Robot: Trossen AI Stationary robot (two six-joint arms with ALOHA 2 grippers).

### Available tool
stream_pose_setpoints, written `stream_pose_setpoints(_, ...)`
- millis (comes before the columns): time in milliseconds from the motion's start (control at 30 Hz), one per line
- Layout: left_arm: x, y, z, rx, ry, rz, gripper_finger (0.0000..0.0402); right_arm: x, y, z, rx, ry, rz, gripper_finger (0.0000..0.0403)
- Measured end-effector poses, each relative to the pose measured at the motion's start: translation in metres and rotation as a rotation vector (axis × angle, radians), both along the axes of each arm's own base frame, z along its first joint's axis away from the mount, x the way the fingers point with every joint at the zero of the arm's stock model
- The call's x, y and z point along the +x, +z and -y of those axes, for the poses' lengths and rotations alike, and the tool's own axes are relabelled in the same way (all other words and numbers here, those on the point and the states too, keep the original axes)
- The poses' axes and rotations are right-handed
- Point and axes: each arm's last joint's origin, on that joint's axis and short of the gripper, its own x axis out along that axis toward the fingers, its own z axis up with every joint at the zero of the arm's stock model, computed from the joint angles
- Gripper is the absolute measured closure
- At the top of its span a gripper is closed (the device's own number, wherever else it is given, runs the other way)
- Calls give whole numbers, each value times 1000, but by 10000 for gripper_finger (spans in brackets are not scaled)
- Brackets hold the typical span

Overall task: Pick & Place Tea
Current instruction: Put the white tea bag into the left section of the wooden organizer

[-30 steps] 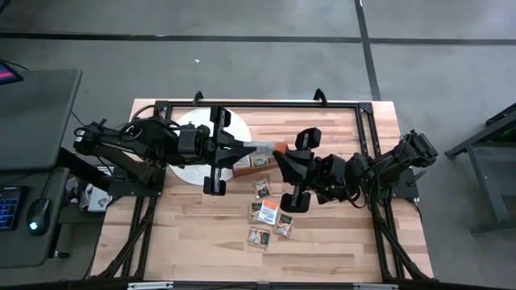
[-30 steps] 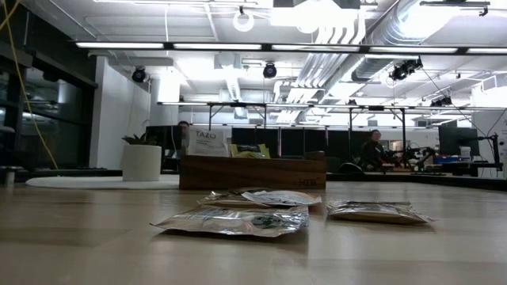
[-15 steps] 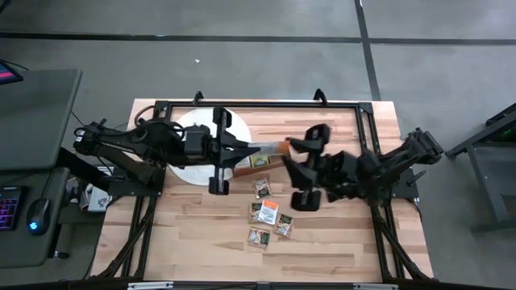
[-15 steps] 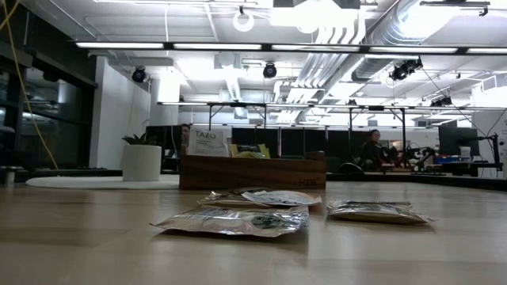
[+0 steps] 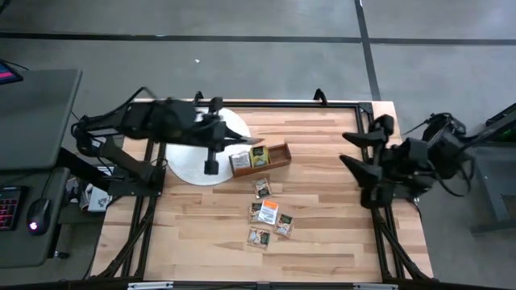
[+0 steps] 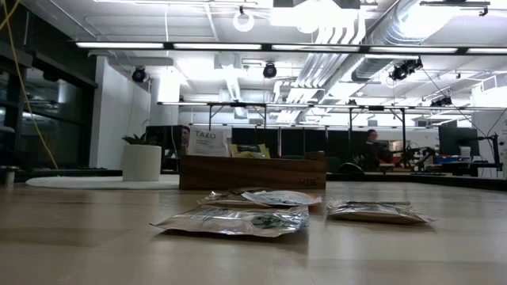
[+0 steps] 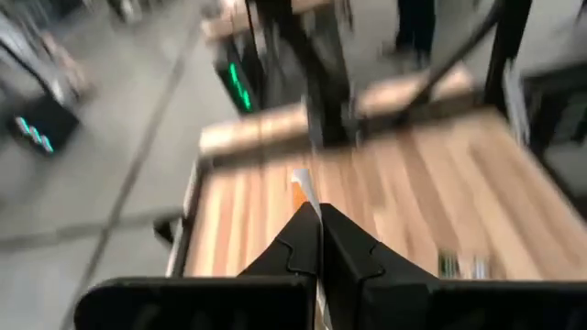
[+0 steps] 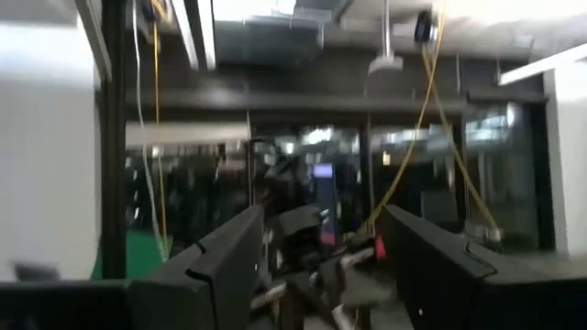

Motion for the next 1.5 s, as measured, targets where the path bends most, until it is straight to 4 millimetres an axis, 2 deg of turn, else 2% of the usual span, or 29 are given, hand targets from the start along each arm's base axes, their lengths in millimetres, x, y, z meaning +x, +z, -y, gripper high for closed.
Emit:
stream_pose_setpoints(200,9,-27,-32,-45,30,-285,401,-18,-5,-4,26,-17,-125,186)
stream_pose_setpoints(333,32,-56,-52,-84,30,-467,401,-21,-6,-7,29,-22,-147,186)
stream_pose_setpoints(400,47,-67,-60,-119,6,-503,401,-22,-7,-8,33,-24,-152,187)
stream_pose_setpoints(500,60,-85,-72,-168,-6,-591,401,-24,-7,-9,52,-29,-161,185)
stream_pose_setpoints(700,98,-129,-83,-263,-49,-727,401,-25,-10,-12,58,-10,-178,186)
stream_pose_setpoints(833,113,-149,-84,-291,-70,-776,401,-25,-11,-13,69,3,-177,186)
stream_pose_setpoints(900,125,-156,-86,-307,-79,-746,401,-25,-11,-13,69,6,-176,187)
stream_pose_setpoints(967,125,-166,-86,-331,-68,-805,401,-25,-11,-13,73,8,-176,186)
stream_pose_setpoints(1067,129,-172,-86,-334,-66,-757,401,-25,-11,-13,91,15,-170,185)
stream_pose_setpoints(1167,129,-187,-86,-352,-53,-789,401,-25,-11,-13,91,17,-170,187)
stream_pose_setpoints(1300,126,-191,-85,-373,-79,-748,401,-24,-11,-14,93,18,-169,185)
stream_pose_setpoints(1400,119,-209,-84,-389,-66,-812,401,-24,-11,-14,93,18,-169,186)
stream_pose_setpoints(1500,121,-220,-83,-419,-79,-741,401,-24,-11,-14,94,17,-170,186)
